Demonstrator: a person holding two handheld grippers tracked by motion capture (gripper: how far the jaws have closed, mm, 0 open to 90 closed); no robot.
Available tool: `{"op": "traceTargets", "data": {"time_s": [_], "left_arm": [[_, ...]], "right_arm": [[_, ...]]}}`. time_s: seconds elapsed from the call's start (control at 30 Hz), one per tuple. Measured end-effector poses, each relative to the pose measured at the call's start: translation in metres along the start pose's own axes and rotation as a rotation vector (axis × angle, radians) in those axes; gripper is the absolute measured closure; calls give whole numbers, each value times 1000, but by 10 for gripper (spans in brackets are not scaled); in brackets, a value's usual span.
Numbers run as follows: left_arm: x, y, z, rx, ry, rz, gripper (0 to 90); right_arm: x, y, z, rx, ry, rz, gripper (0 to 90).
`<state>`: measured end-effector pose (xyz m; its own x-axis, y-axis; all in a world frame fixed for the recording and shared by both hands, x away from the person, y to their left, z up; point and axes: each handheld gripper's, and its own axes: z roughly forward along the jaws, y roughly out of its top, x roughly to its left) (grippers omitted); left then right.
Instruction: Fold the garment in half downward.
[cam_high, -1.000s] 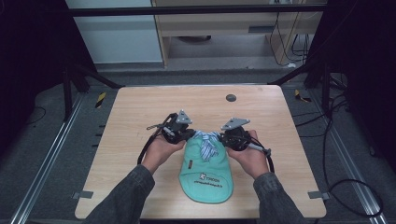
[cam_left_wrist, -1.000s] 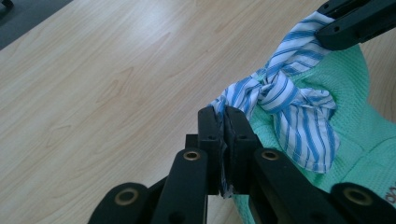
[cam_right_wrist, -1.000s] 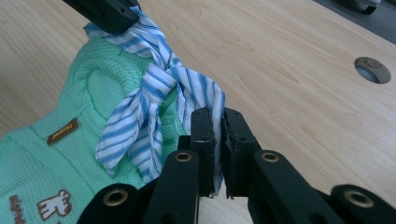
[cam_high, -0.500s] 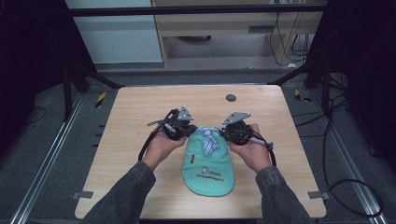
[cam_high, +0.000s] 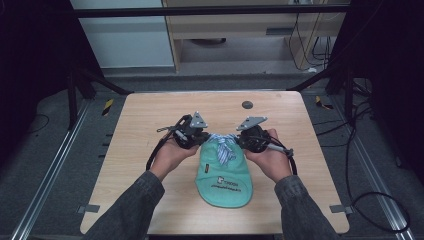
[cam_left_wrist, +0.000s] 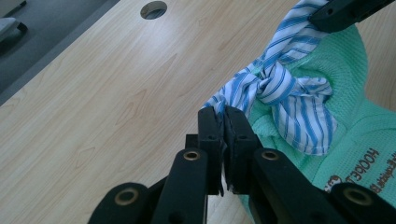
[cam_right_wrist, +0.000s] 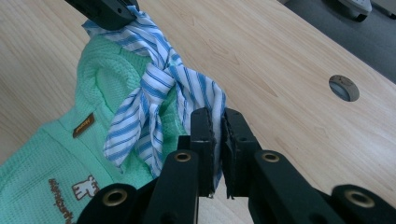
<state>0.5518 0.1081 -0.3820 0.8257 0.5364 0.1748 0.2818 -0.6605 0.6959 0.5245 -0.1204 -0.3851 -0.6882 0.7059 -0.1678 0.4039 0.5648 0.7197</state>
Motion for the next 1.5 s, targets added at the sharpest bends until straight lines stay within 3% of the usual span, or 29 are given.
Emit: {"op": "traceTargets", "data": {"time_s": [0.6,0.77,0.87,1.1,1.5], "left_arm": [[14,21,-2,-15,20,10,867],[11,28,0,-26,27,22,867],[4,28,4,-14,36,54,867],[-2,26,9,-19,55,66,867],[-15,11,5,-28,56,78,867]], "right_arm": [[-5,13,-6,-22,-26,-5,841],[-15,10,-8,-30,-47,-2,837],[-17,5,-5,-19,-51,-9,836],[-20,-3,0,-15,-53,-8,836],[-11,-10,2,-26,-47,-39,837]]}}
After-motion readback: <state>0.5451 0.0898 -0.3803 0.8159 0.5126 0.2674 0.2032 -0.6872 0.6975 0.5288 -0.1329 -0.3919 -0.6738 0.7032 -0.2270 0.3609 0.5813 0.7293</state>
